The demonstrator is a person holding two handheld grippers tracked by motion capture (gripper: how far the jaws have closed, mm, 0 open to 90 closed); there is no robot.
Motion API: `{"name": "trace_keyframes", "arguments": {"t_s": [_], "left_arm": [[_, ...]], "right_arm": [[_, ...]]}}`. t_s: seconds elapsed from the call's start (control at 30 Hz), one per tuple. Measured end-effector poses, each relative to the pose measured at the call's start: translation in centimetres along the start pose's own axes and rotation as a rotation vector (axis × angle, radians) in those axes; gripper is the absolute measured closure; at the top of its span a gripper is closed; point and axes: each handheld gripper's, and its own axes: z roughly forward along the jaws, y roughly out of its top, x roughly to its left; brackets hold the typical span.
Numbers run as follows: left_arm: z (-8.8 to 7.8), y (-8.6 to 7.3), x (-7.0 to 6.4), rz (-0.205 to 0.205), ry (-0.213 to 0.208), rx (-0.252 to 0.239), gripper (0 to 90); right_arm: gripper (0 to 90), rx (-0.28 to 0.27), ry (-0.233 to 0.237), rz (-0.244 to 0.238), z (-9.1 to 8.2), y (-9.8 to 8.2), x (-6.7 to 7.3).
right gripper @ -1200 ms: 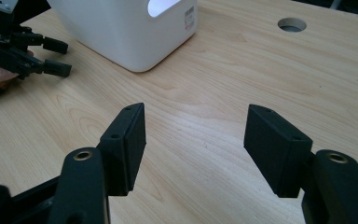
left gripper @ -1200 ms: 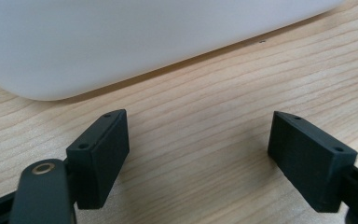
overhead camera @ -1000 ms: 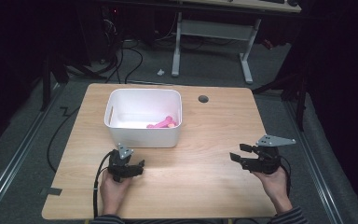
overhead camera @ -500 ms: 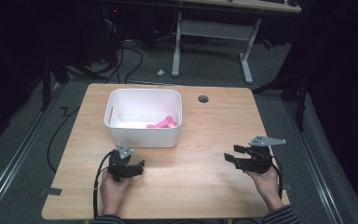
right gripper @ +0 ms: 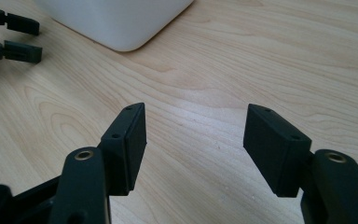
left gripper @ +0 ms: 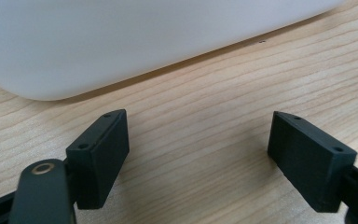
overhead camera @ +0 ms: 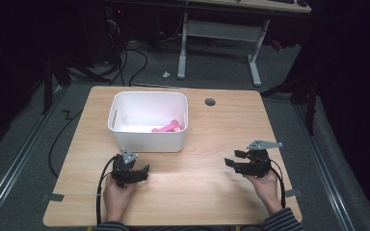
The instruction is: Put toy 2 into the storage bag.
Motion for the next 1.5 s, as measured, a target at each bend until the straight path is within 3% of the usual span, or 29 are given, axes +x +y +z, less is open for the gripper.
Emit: {"name": "trace_keyframes", "arguments": {"t_s": [0.3,0.63,0.87,1.07,1.5], "left_arm": [[0.0,0.0,0.0,-0.001,0.0,0.0,20.8],[0.0,0.0,0.0,-0.001,0.0,0.0,20.8],[0.0,0.0,0.0,-0.001,0.0,0.0,20.8],[0.0,0.0,0.0,-0.001,0.0,0.0,20.8],[0.0,0.0,0.0,-0.001,0.0,0.0,20.8]], "right_arm": [[39.2,0.025,0.001,0.025,1.8,-0.7,-0.2],[39.2,0.06,-0.019,0.0,3.8,-1.3,0.0],[39.2,0.09,-0.04,0.01,5.0,-1.9,0.0],[39.5,0.091,-0.085,-0.023,5.4,-2.0,0.1],[39.6,0.109,-0.095,-0.033,6.2,-2.2,0.3]]}}
